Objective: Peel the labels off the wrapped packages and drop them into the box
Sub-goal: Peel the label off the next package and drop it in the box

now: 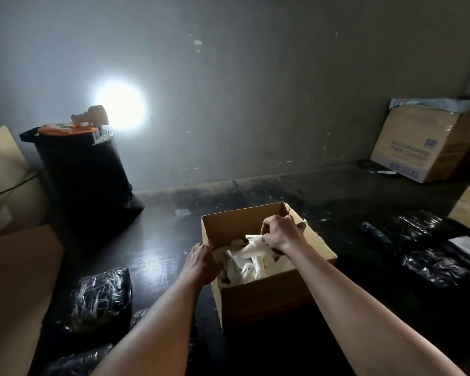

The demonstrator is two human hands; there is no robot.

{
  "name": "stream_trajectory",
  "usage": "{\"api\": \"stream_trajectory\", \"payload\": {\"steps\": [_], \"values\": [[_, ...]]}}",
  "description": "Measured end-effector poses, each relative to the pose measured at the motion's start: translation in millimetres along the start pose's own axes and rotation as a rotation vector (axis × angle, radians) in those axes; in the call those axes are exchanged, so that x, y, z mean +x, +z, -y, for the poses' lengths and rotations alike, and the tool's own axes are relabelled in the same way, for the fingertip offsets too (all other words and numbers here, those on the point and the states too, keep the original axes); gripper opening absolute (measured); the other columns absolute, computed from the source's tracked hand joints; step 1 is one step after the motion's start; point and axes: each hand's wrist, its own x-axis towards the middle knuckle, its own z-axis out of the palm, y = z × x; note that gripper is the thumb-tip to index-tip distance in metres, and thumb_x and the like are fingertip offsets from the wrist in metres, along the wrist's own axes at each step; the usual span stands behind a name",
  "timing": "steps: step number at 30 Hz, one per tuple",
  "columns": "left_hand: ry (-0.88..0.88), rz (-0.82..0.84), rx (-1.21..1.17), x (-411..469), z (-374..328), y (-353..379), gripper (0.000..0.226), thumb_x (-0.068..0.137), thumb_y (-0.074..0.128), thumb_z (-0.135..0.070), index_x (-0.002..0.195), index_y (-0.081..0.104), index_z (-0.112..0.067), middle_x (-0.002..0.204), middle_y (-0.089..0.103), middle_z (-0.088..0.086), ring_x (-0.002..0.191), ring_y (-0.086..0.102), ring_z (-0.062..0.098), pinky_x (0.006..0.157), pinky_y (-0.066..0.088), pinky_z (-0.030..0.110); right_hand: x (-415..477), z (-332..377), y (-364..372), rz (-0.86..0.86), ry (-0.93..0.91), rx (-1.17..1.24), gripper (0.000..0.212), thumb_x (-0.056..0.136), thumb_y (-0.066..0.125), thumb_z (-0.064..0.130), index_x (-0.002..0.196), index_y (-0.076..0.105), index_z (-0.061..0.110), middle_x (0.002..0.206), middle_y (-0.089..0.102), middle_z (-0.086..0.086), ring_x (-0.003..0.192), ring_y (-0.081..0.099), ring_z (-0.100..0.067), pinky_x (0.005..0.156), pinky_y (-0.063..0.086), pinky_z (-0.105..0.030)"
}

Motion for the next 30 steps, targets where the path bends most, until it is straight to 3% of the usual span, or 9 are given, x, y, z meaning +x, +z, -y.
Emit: {"api": "stream_trajectory", "payload": {"steps": [3, 7, 16, 20, 23, 27, 30], "values": [[-0.099, -0.022, -0.131, -3, -1, 21, 0.051, 0.083, 0.061, -0.038, 0.127, 0.046, -0.019, 0.115, 0.057, 0.011, 0.102, 0.057, 0.030, 0.083, 0.049, 0.038, 6, -15, 8, 0.040, -0.001, -0.002, 0.006, 0.086, 0.066, 0.029, 0.089, 0.069, 0.025, 0.108, 0.069, 0.000, 0.121, 0.049, -0.026, 0.106, 0.032, -0.055], [-0.154, -0.010, -0.259, -4, 2, 40, 0.067, 0.087, 0.069, -0.028, 0.145, 0.036, -0.019, 0.128, 0.056, 0.012, 0.118, 0.053, 0.031, 0.095, 0.045, 0.036, 11, -24, 19, 0.075, -0.027, 0.021, 0.003, 0.083, 0.067, 0.025, 0.085, 0.069, 0.027, 0.101, 0.070, 0.002, 0.119, 0.050, -0.025, 0.104, 0.033, -0.055], [-0.242, -0.041, -0.451, 2, 7, 54, 0.070, 0.085, 0.070, -0.015, 0.141, 0.034, -0.037, 0.111, 0.069, 0.006, 0.095, 0.067, 0.029, 0.083, 0.057, 0.044, 26, -29, 33, 0.057, -0.076, 0.035, 0.012, 0.084, 0.067, 0.033, 0.083, 0.057, 0.028, 0.099, 0.068, -0.002, 0.113, 0.055, -0.026, 0.104, 0.033, -0.052], [-0.233, -0.062, -0.427, 0, 5, 55, 0.068, 0.087, 0.068, -0.018, 0.143, 0.031, -0.035, 0.111, 0.070, 0.007, 0.095, 0.067, 0.029, 0.083, 0.056, 0.039, 30, -31, 32, 0.038, -0.110, -0.008, 0.003, 0.086, 0.062, 0.027, 0.082, 0.063, 0.026, 0.097, 0.070, -0.001, 0.113, 0.055, -0.025, 0.104, 0.034, -0.051], [-0.203, -0.080, -0.380, -2, 1, 57, 0.060, 0.092, 0.063, -0.017, 0.143, 0.034, -0.028, 0.111, 0.069, 0.009, 0.095, 0.066, 0.027, 0.078, 0.053, 0.035, 30, -30, 31, 0.040, -0.122, 0.007, 0.008, 0.084, 0.061, 0.022, 0.089, 0.067, 0.025, 0.098, 0.072, -0.001, 0.108, 0.060, -0.025, 0.103, 0.040, -0.048], [-0.184, -0.087, -0.314, -2, 1, 58, 0.047, 0.094, 0.061, -0.021, 0.138, 0.045, -0.026, 0.114, 0.069, 0.006, 0.098, 0.065, 0.025, 0.082, 0.055, 0.037, 29, -29, 33, 0.085, -0.151, 0.065, 0.012, 0.084, 0.062, 0.019, 0.094, 0.070, 0.019, 0.099, 0.074, -0.004, 0.097, 0.068, -0.024, 0.083, 0.054, -0.035], [-0.180, -0.097, -0.262, -1, -1, 53, 0.047, 0.095, 0.059, -0.030, 0.139, 0.048, -0.019, 0.120, 0.067, 0.010, 0.104, 0.064, 0.029, 0.087, 0.053, 0.037, 25, -23, 35, 0.160, -0.159, 0.064, 0.020, 0.086, 0.063, 0.023, 0.103, 0.071, 0.015, 0.104, 0.073, -0.006, 0.099, 0.067, -0.025, 0.082, 0.052, -0.033]]}}
